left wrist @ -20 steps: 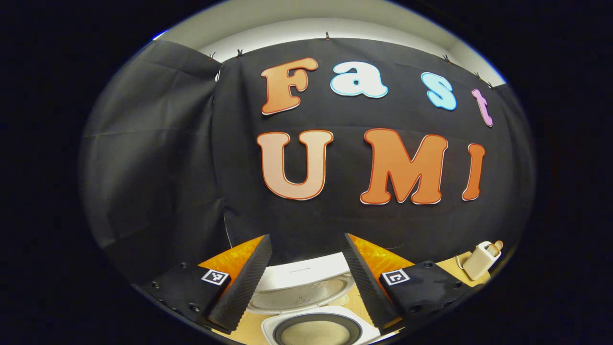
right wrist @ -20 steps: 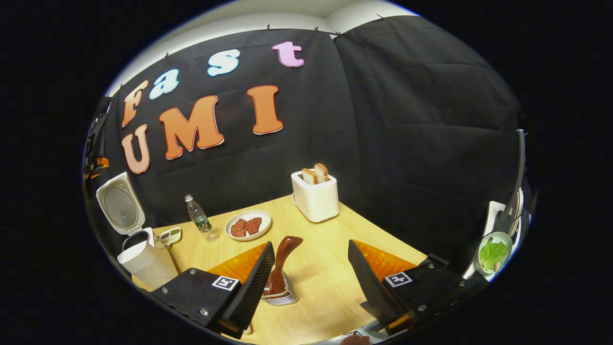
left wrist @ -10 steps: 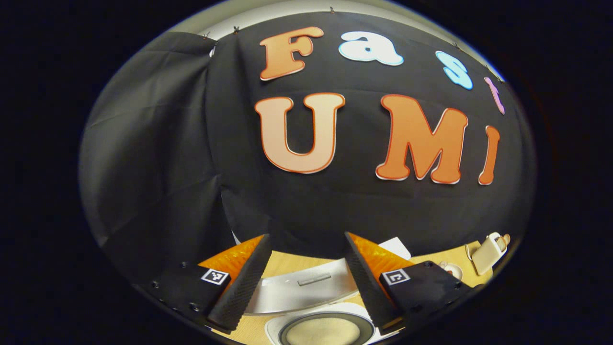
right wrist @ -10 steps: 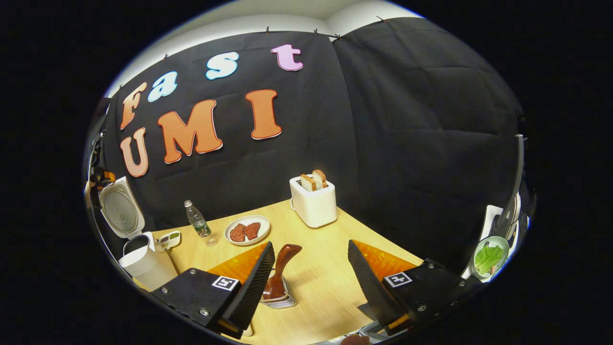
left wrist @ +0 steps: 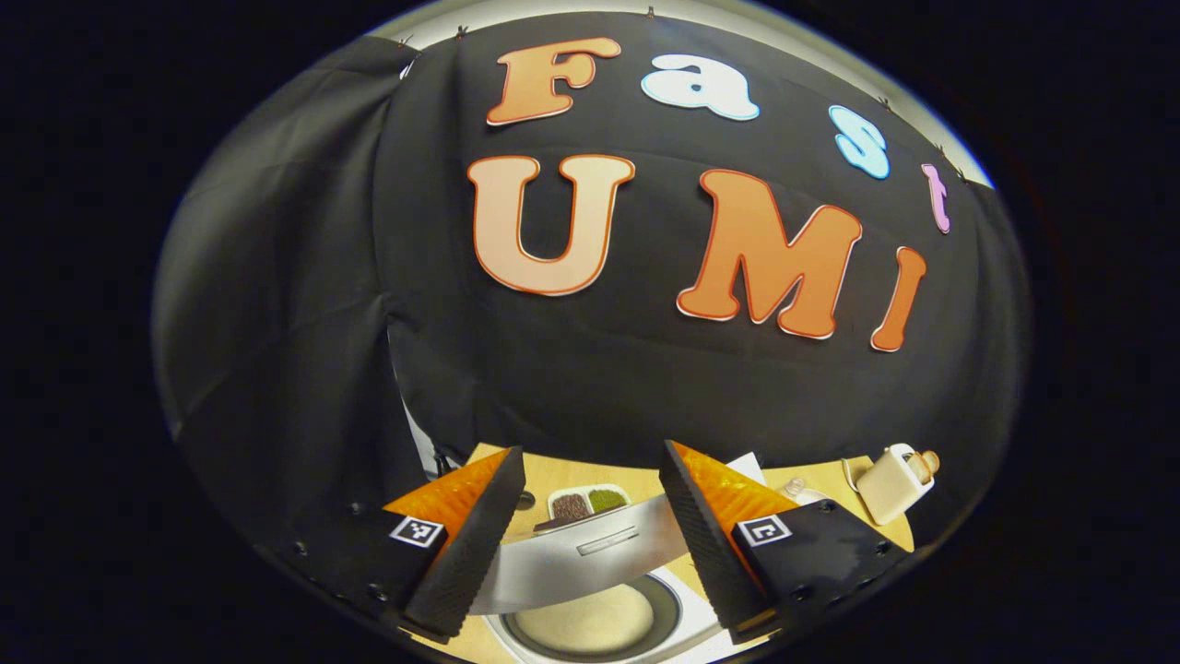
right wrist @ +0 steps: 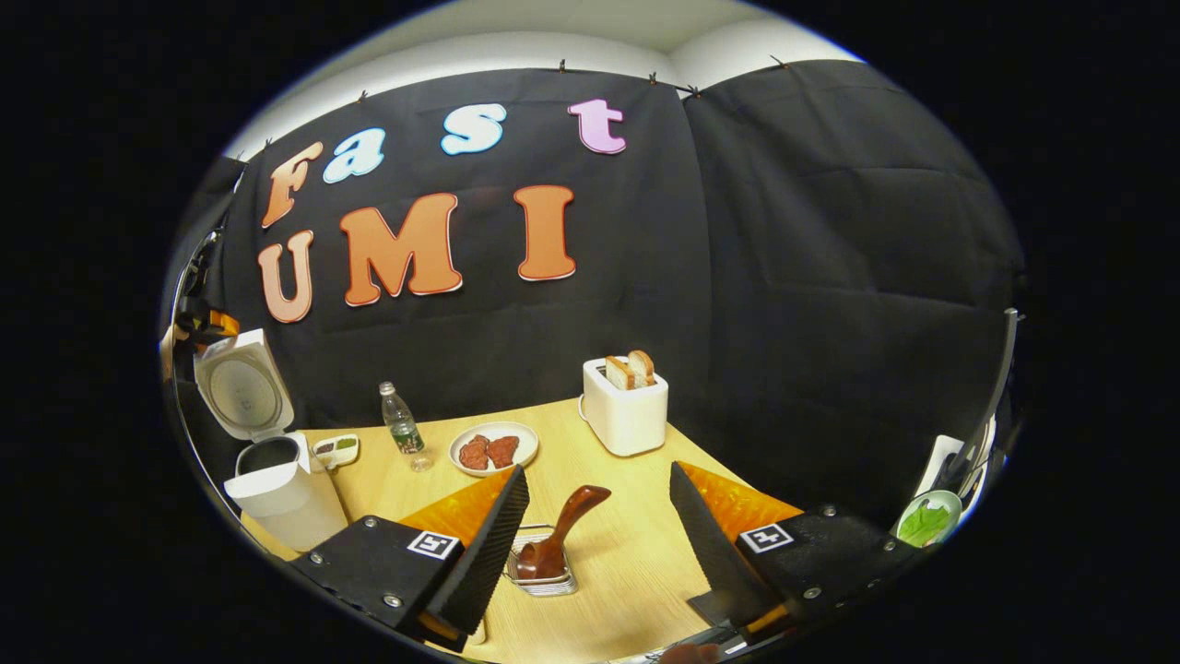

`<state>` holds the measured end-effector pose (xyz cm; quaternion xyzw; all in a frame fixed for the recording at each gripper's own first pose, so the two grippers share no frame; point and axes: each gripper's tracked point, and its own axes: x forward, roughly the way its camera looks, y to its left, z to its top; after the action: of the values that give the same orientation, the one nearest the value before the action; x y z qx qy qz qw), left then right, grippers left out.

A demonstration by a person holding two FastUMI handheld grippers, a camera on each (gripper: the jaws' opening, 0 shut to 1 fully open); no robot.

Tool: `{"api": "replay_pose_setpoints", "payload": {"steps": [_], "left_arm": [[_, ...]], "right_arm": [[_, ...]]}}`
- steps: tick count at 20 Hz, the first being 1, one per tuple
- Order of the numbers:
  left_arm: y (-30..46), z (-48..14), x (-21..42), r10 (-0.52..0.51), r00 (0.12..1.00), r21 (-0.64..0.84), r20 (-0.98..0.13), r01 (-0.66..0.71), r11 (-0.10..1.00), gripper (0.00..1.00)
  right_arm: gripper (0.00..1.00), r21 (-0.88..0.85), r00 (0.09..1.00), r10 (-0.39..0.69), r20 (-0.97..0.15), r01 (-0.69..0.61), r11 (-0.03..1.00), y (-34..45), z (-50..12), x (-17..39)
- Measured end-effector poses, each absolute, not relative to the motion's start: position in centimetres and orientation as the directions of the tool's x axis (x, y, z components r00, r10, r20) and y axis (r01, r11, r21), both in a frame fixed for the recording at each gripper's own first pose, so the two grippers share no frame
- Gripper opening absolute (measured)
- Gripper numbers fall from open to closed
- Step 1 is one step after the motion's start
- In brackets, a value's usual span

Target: Close the left gripper, press the button to open the rice cooker; take a wooden spoon from the chopstick holder with the right hand, scoop a spoonful of rice and pour it into the rice cooker, then put the wooden spoon back into the chopstick holder.

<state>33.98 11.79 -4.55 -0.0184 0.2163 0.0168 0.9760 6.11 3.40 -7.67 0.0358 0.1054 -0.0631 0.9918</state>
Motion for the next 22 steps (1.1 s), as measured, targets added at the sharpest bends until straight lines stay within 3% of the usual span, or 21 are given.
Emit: {"api": "replay_pose_setpoints", "payload": {"steps": [4,9,18,22], "left_arm": [[8.4,-9.8,28.5,-0.06,0.833,-0.028,-0.549,0.053,0.998,0.99],[7.4,-17.6,22.0,-0.054,0.792,0.044,-0.609,0.102,0.994,1.0],[8.4,-22.6,18.2,-0.027,0.776,0.036,-0.63,0.064,0.997,1.0],[8.5,-23.7,18.1,0.015,0.785,0.118,-0.619,0.075,0.99,1.0]], "right_arm": [[0.95,0.078,0.982,-0.067,-0.174,0.081,0.994,5.4,-5.8,6.6],[0.95,0.065,0.986,0.002,-0.165,0.009,0.998,8.6,-5.3,7.8],[0.95,0.061,0.968,0.067,-0.24,-0.054,0.997,11.6,-8.1,7.6],[0.95,0.055,0.966,0.059,-0.252,-0.046,0.997,11.0,-8.6,7.3]]}}
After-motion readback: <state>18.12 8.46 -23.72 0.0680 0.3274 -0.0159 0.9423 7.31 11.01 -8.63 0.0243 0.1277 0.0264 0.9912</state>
